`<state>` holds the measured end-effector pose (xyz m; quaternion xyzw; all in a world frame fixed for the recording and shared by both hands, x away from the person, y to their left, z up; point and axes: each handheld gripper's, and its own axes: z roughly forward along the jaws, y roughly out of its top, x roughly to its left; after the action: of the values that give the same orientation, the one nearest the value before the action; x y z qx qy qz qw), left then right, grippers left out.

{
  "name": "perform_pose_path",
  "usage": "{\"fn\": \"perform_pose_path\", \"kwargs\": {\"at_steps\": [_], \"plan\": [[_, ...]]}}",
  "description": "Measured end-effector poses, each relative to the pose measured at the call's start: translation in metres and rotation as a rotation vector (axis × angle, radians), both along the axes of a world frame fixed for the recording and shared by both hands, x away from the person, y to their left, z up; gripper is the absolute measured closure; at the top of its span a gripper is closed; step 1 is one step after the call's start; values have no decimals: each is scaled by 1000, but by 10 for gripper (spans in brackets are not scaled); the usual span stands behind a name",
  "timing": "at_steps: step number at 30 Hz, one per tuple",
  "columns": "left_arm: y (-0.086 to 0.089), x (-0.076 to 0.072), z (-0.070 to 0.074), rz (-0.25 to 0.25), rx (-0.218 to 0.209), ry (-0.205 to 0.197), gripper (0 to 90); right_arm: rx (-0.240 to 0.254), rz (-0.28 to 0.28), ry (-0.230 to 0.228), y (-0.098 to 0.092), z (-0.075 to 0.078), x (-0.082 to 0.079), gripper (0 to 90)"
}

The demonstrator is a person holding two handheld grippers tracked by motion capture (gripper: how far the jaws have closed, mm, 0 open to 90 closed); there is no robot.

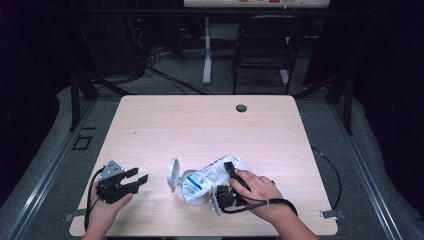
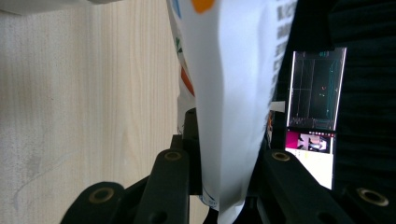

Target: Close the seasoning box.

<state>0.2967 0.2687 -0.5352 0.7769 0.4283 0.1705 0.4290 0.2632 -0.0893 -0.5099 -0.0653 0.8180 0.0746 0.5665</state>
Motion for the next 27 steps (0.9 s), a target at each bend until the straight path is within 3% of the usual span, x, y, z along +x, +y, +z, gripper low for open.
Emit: {"fn": "perform_pose_path", "kwargs": {"at_steps": [12,18,20,22,27], "plan": [[0,0,-1,1,0,1,494,13,3,-5,0,0,0,818],[0,0,-1,1,2,2,494,61,-8,1,-3,1,0,830],[0,0,-1,0,2,1,494,53,-18,-1,-4,3,-1,832],[-1,0,-1,0,2,1,494,93,-13,10,-5,2,0,834],[-1,0,-1,0,3,1,494,99,-19,10,-5,3,-1,836]]}}
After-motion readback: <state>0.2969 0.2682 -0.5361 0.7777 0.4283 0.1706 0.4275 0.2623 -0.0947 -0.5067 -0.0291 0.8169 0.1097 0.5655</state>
